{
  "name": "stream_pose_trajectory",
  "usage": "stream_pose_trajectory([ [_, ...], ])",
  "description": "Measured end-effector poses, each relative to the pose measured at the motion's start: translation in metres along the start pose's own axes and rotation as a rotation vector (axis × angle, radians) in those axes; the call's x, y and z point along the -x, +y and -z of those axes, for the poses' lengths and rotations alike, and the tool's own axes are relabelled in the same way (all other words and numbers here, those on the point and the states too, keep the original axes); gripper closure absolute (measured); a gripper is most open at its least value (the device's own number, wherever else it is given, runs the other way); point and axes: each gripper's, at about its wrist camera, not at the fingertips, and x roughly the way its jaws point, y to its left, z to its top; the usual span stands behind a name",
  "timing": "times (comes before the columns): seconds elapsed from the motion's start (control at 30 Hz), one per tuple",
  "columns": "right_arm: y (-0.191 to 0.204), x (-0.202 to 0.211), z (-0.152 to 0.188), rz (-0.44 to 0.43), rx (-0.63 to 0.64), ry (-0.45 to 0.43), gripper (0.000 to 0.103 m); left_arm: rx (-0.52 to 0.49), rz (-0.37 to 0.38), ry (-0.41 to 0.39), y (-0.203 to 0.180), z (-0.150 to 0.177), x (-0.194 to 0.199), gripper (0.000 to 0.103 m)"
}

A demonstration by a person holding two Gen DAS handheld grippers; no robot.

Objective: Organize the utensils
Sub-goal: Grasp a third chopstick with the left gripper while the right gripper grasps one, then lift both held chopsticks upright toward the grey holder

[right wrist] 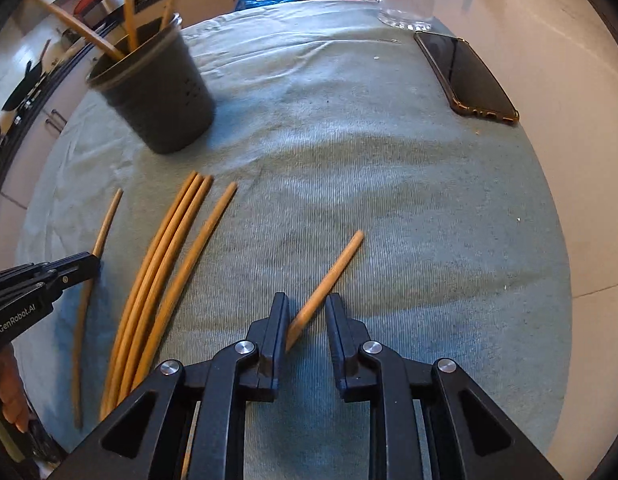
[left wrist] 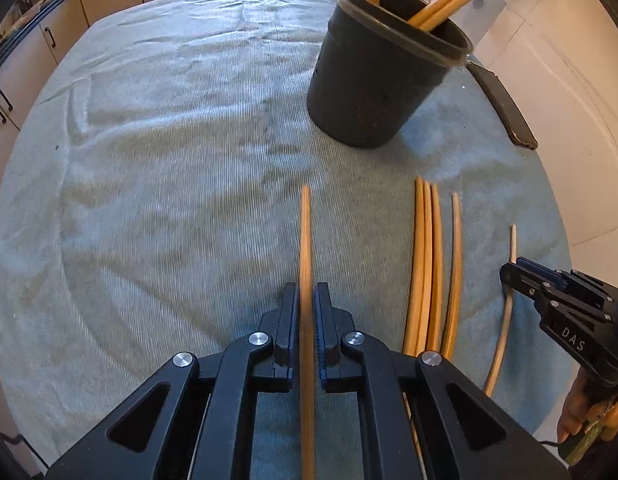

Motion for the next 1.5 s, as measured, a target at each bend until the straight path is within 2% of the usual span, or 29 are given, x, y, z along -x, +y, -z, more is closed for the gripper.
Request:
stream_pose_trajectory([
  [0.2, 0.009, -0.005, -0.016, 0.046, -0.005, 0.008, 0.076, 0.017, 0.027, 0.000, 0.002, -0.010, -0.003, 0.096],
  [0.33, 0.015, -0.006, -0.018, 0.074, 0.000, -0.014, 0.076, 0.029, 0.074, -0.012, 0.006, -0.010, -0.002, 0.086],
  [0.4, 0.014, -0.004, -0.016, 0.066, -0.007, -0.034, 0.080, 0.015, 0.064, -0.032, 0.004, -0.008, -0.001, 0.086],
  [0.43, 0.013, -0.004, -0.016, 0.062, -0.008, -0.042, 0.091, 0.004, 0.051, -0.039, 0.002, -0.007, 0.000, 0.095],
  [0.57, 0.000, 0.003, -0.015, -0.067, -0.079, -0.075, 0.096, 0.017, 0.030, -0.080, 0.003, 0.001, 0.008, 0.097],
  [0.73, -0.005, 0.037, -0.006, -0.122, -0.087, -0.187, 0.096, -0.003, 0.024, -0.181, 0.004, 0.013, 0.044, 0.097],
  [0.9, -0.003, 0.079, 0.010, -0.131, -0.065, -0.308, 0.096, -0.047, 0.037, -0.301, -0.011, 0.032, 0.091, 0.097],
  [1.1, -0.003, 0.123, 0.034, -0.126, -0.033, -0.428, 0.096, -0.109, 0.003, -0.453, -0.033, 0.062, 0.138, 0.097],
  [1.33, -0.003, 0.163, 0.069, -0.137, -0.024, -0.523, 0.096, -0.144, -0.047, -0.560, -0.040, 0.097, 0.170, 0.097],
  [1.5, -0.002, 0.184, 0.090, -0.126, -0.020, -0.590, 0.096, -0.123, -0.043, -0.607, -0.037, 0.118, 0.189, 0.097],
])
